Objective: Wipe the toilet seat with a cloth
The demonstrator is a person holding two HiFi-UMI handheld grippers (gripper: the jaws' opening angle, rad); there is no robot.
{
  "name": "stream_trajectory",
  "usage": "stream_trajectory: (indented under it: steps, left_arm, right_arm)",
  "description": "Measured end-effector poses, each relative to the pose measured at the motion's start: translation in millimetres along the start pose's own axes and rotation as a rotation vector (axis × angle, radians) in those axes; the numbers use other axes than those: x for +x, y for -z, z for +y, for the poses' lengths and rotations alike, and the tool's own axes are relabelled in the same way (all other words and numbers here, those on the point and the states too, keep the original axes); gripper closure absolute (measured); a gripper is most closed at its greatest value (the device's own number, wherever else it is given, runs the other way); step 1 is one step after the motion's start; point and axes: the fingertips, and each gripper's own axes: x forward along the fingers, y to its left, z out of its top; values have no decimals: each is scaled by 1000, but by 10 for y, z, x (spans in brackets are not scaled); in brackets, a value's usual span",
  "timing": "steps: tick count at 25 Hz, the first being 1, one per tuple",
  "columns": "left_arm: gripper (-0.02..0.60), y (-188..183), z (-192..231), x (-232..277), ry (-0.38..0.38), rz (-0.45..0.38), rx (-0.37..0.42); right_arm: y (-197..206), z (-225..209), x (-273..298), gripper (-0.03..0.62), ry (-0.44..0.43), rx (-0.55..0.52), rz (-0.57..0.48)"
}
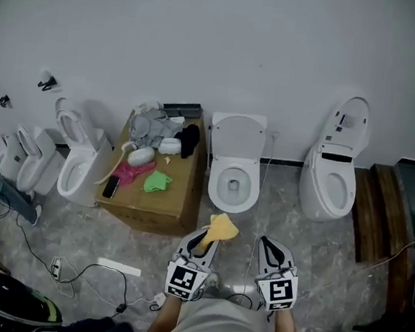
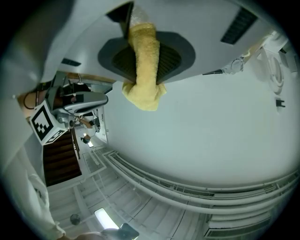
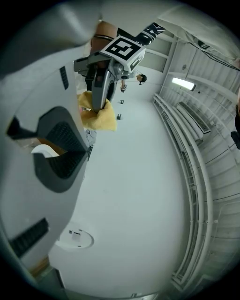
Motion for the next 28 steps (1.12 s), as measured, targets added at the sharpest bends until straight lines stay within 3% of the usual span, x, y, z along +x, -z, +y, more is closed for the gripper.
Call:
stream_trajectory:
  steps: [11, 21, 28]
  left_arm:
    - [482, 52, 793, 470, 52, -3, 2]
    - [482, 85, 1089, 834, 48, -1, -15]
    - [482, 62, 1286, 1270, 17, 16, -5]
  right_arm:
    - [-84, 8, 821, 586, 71, -1, 16]
    - [-50, -205, 1261, 586, 66, -14, 43]
    - [0, -619, 1676, 586, 49, 3, 24]
